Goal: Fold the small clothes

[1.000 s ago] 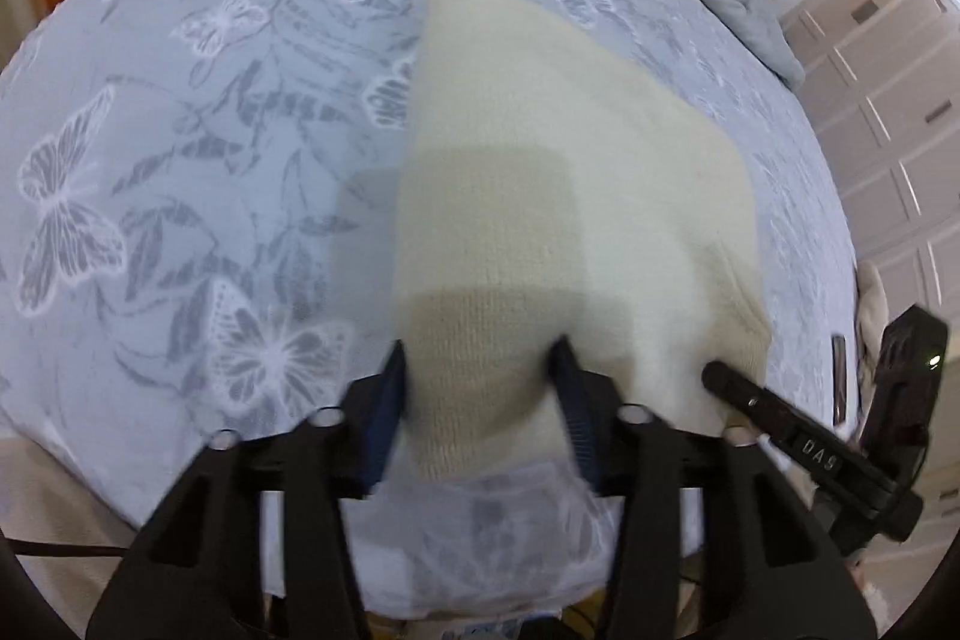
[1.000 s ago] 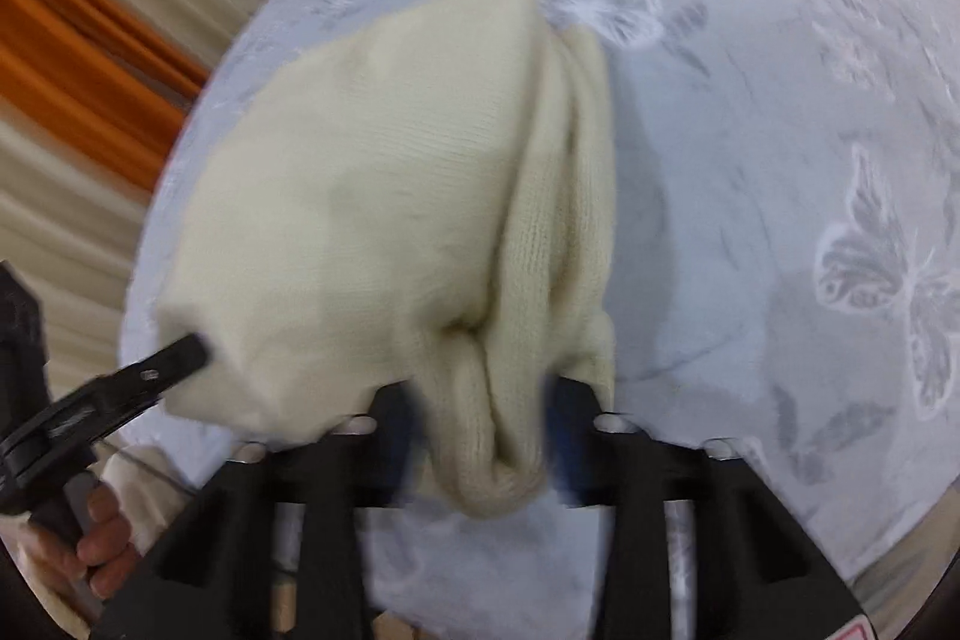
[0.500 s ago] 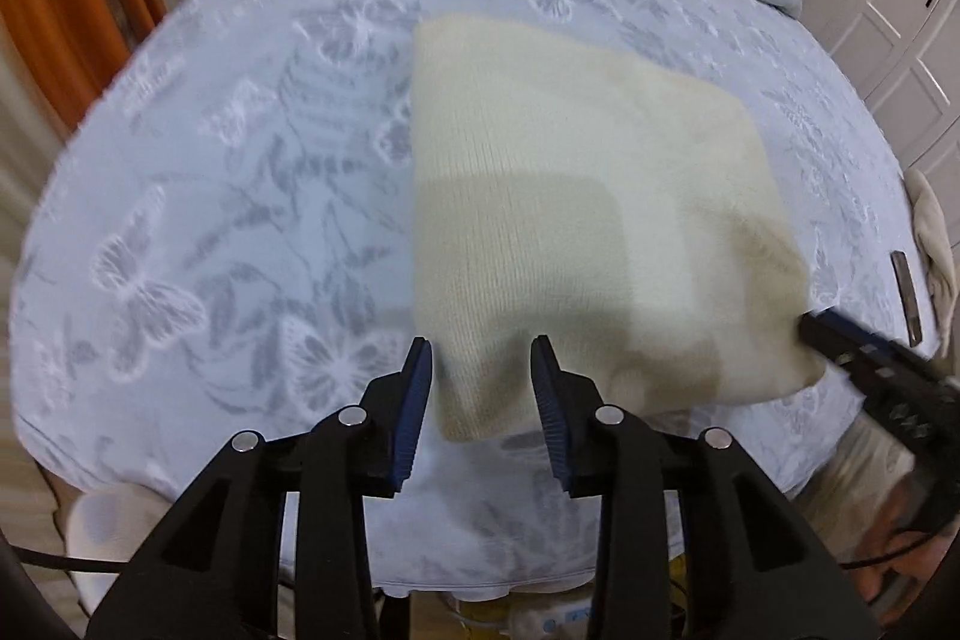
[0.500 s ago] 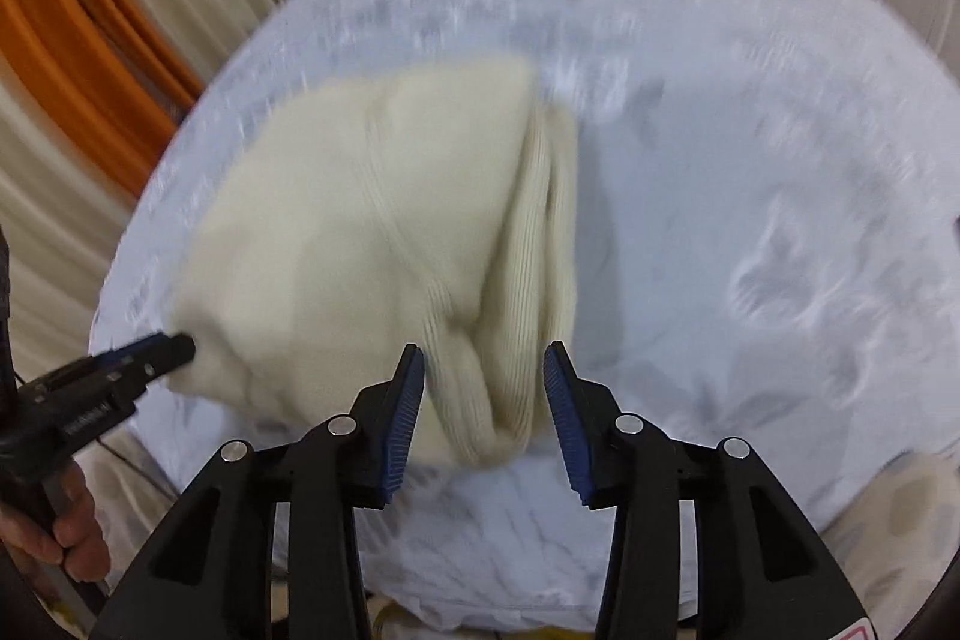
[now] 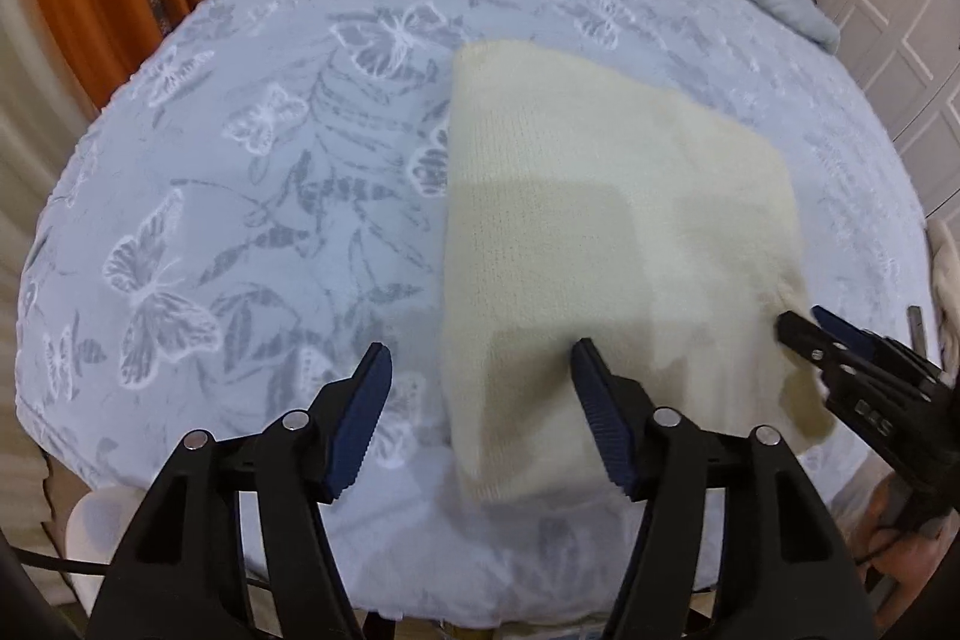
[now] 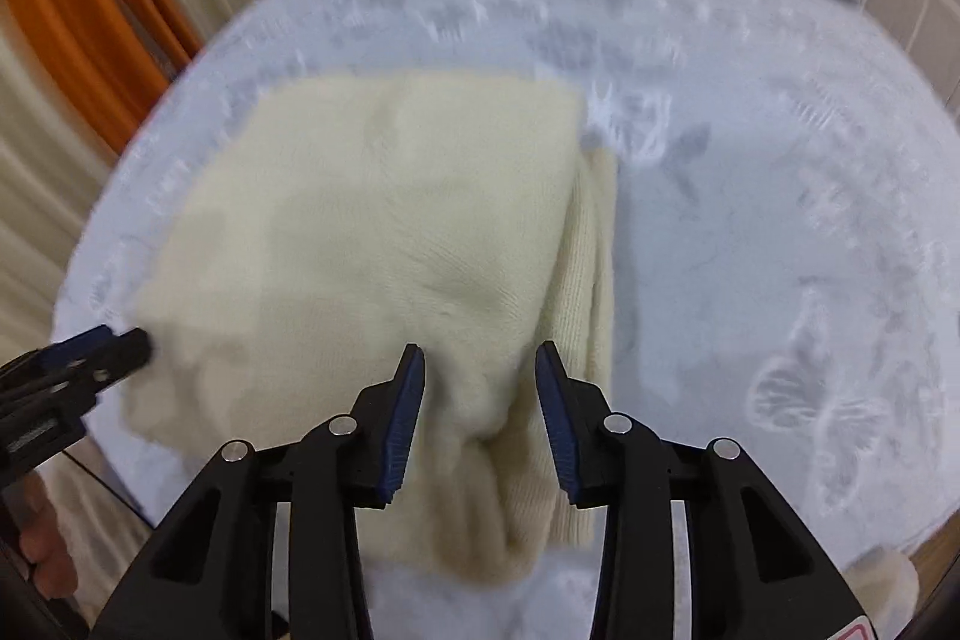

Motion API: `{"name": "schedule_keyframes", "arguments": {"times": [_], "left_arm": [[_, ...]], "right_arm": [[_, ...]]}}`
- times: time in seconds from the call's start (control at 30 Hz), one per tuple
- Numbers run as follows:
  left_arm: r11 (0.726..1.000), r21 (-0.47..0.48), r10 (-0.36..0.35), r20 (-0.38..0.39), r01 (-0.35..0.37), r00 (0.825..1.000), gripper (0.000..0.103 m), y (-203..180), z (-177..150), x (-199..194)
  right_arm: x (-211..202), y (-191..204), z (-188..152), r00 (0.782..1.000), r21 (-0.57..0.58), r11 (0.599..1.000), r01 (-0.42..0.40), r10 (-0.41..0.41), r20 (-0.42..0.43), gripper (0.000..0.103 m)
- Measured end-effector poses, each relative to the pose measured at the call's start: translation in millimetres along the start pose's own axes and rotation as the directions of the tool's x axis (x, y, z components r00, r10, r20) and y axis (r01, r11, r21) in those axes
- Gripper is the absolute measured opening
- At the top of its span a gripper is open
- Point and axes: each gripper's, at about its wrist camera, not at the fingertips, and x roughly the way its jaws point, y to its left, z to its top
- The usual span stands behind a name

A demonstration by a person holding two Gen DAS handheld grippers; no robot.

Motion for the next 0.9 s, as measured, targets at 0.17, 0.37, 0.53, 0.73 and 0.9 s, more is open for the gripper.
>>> {"name": "schedule_keyframes", "arguments": {"times": [0.17,0.37,0.53,0.73,0.9], "left_arm": [[1.0,0.0,0.009,0.092,-0.009,0.996,0.089,-10.4,-12.3,-39.2],[0.997,0.061,0.032,0.221,-0.047,0.975,0.098,-38.5,-27.5,-60.9],[0.994,0.074,0.062,0.239,-0.082,0.969,0.098,-51.2,-41.4,-60.1],[0.991,0.081,0.082,0.224,-0.103,0.971,0.098,-54.4,-55.6,-55.0],[0.991,0.082,0.089,0.225,-0.11,0.97,0.098,-55.2,-63.9,-54.8]], "right_arm": [[-89.9,3.4,-36.9,0.956,0.023,0.998,0.061,-0.065,0.285,0.098],[-103.1,-11.0,-68.9,0.936,0.171,0.984,0.054,-0.109,0.334,0.098],[-87.3,-13.8,-73.4,0.962,0.165,0.982,0.091,-0.13,0.241,0.098],[-77.7,0.6,-88.3,0.97,0.103,0.988,0.115,-0.134,0.203,0.098],[-75.8,14.6,-94.2,0.971,0.067,0.99,0.123,-0.134,0.197,0.098]]}}
